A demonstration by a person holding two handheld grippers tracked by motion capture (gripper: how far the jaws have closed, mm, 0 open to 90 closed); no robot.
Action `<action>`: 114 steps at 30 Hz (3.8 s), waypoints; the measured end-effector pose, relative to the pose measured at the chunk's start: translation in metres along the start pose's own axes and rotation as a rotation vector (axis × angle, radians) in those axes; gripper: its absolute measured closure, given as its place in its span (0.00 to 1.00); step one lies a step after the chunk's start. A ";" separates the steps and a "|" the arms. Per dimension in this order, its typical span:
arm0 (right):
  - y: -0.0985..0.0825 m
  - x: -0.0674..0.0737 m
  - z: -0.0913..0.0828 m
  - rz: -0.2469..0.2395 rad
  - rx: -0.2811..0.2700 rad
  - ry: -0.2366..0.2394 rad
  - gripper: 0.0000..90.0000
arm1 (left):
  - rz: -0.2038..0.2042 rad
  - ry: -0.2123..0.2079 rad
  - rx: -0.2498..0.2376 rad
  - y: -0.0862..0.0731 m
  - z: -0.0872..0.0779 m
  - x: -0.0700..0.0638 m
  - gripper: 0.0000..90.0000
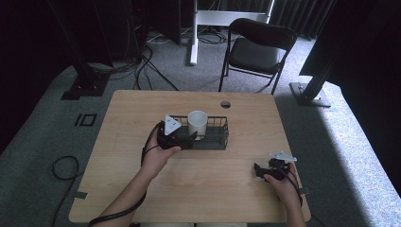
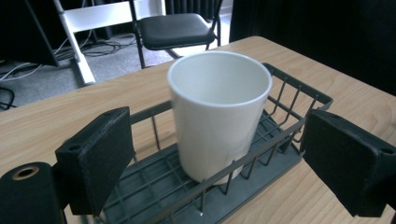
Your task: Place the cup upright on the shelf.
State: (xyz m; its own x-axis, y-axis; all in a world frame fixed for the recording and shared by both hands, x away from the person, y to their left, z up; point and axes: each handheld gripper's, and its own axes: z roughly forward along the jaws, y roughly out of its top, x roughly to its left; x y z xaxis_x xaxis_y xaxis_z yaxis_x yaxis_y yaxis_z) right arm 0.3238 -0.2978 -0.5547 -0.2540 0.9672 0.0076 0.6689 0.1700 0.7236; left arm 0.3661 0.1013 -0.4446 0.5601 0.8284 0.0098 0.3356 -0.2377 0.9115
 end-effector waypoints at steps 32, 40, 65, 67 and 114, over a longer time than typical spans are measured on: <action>0.000 0.000 0.000 0.001 0.001 0.000 0.12 | -0.057 0.050 0.060 -0.076 -0.049 0.041 0.12; 0.000 0.000 0.000 -0.001 0.000 0.000 0.12 | -0.057 0.054 0.105 -0.092 -0.058 0.045 0.12; 0.000 0.000 0.000 -0.001 0.000 0.000 0.12 | -0.112 0.115 0.227 -0.139 -0.095 0.078 0.12; 0.000 0.000 0.000 -0.001 0.000 0.000 0.12 | -0.137 0.139 0.234 -0.143 -0.100 0.084 0.12; 0.000 0.000 0.000 -0.001 0.000 0.000 0.12 | -0.340 0.476 0.356 -0.166 -0.104 0.116 0.11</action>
State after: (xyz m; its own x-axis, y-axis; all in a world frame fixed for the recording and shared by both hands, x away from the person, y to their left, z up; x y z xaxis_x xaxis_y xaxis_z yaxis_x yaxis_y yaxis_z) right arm 0.3238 -0.2980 -0.5548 -0.2549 0.9670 0.0065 0.6687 0.1714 0.7235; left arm 0.2963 0.2892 -0.5516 0.0126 0.9999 0.0014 0.7084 -0.0099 0.7057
